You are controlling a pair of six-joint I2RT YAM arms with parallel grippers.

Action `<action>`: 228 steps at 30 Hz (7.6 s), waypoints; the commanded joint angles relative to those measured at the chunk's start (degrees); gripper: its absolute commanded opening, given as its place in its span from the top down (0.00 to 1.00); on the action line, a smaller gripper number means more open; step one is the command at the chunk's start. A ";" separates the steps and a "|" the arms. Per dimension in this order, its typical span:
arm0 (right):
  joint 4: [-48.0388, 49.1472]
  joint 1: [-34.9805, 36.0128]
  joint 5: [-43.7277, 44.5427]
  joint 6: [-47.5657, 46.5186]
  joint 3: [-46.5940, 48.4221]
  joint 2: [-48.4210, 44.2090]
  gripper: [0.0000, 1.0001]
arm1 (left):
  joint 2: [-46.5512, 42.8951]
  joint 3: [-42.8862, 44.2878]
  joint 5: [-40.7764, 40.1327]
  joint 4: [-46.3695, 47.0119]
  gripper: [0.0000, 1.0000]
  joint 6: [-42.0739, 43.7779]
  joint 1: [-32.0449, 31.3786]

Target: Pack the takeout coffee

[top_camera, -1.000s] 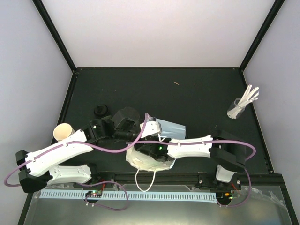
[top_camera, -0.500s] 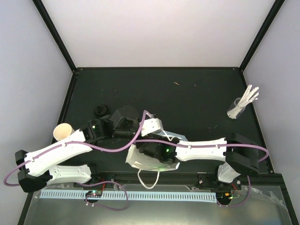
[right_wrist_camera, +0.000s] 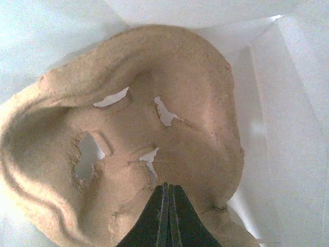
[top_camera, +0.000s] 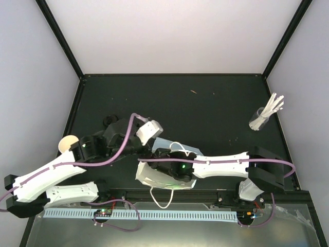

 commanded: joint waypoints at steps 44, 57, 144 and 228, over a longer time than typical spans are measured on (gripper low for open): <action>-3.48 -0.84 -0.63 0.31 0.54 0.10 0.99 | -14.95 -1.63 -3.40 -20.16 0.22 -28.70 -0.27; -3.49 -0.79 -0.51 0.56 0.59 -0.37 0.99 | -12.02 -7.36 -1.67 -18.78 0.52 -28.68 -0.27; 19.51 2.32 5.78 2.01 -11.01 -9.43 0.99 | -28.74 -29.96 -3.43 4.87 0.98 -47.33 -0.36; 4.33 2.29 3.68 -24.03 0.15 -3.46 0.99 | -30.24 -30.70 -1.41 -1.07 0.98 -48.73 -0.36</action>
